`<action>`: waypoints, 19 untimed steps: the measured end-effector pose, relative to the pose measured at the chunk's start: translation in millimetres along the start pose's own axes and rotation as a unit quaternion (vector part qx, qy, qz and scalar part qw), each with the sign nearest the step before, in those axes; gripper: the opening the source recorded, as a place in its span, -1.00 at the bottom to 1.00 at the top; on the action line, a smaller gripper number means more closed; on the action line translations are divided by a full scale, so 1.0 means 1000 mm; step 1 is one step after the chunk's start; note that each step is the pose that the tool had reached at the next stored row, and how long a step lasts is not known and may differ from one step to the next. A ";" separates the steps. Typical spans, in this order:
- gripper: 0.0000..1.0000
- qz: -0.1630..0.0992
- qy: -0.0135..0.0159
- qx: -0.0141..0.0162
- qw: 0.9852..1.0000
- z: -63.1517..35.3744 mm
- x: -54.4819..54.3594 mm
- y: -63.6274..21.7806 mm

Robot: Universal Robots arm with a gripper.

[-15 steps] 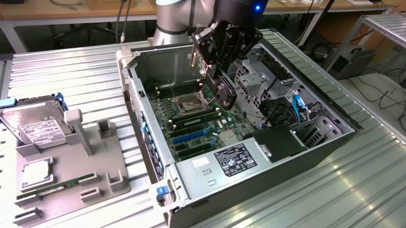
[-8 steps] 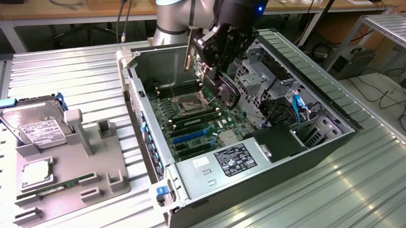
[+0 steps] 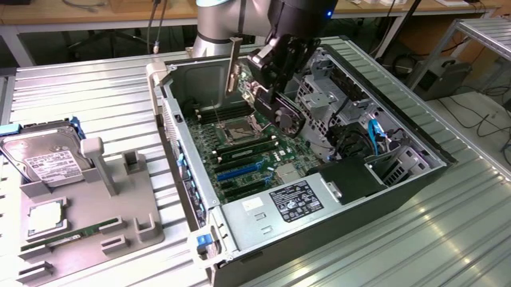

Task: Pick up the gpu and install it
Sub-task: 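Insert the gpu into the slot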

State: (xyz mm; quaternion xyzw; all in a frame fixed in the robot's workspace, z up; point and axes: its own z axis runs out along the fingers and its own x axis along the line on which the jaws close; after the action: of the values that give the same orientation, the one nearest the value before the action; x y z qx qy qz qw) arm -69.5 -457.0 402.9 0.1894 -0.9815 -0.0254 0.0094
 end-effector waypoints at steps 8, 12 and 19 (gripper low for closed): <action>-0.47 -0.113 0.006 0.001 0.994 0.0057 0.000 -0.0003; -0.47 -0.170 0.008 0.002 0.985 0.0086 0.000 -0.0005; -0.47 -0.247 0.012 0.003 0.969 0.0126 0.000 -0.0007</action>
State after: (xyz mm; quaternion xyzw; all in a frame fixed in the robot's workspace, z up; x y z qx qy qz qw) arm -69.5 -457.0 390.3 0.4267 -0.9040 -0.0221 0.0144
